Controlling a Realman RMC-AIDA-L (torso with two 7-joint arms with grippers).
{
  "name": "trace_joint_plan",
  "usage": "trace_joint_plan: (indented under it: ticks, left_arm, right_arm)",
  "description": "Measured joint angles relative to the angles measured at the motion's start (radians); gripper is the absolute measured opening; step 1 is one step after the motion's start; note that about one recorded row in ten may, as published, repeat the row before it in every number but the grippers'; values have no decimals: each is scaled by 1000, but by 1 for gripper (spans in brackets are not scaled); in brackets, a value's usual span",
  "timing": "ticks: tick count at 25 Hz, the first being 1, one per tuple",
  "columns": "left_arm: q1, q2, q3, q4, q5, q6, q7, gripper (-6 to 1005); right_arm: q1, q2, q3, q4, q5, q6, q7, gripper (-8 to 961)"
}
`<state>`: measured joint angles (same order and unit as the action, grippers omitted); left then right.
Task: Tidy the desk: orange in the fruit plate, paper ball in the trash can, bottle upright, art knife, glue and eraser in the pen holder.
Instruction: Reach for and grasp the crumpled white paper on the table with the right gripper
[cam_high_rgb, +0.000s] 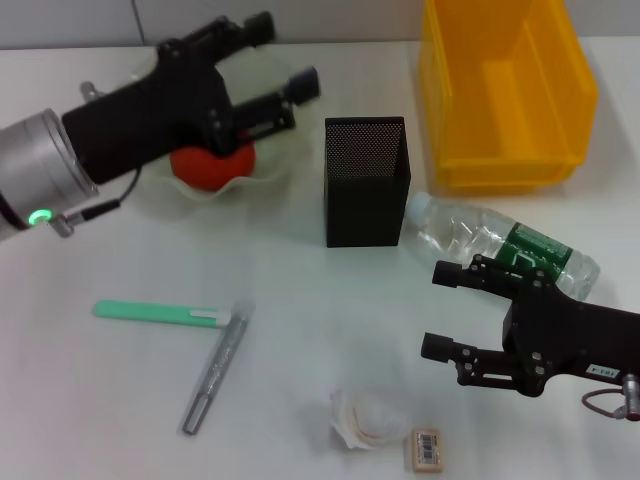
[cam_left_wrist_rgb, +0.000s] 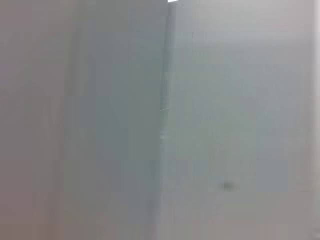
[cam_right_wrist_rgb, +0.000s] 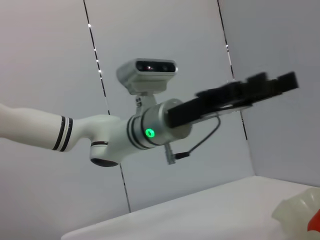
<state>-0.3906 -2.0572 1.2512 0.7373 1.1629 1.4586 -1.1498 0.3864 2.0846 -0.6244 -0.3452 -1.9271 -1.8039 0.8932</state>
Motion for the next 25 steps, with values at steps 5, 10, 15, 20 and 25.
trace_joint_plan:
  ticks: [5, 10, 15, 20, 25]
  left_arm:
    - [-6, 0, 0, 1, 119, 135, -50, 793]
    - [-13, -7, 3, -18, 305, 174, -76, 789]
    - [2, -9, 2, -70, 325, 217, -72, 785]
    - [13, -10, -1, -78, 327, 220, -71, 782]
    - [15, -11, -2, -85, 328, 219, -65, 781]
  right_arm:
    - [0, 0, -3, 3, 1, 0, -2, 801]
    - [-7, -1, 4, 6, 1, 0, -2, 801]
    - [-25, -6, 6, -8, 2, -1, 4, 801]
    - [-40, -6, 10, -26, 3, -3, 7, 802]
    - [-41, -4, 10, -26, 4, -5, 8, 801]
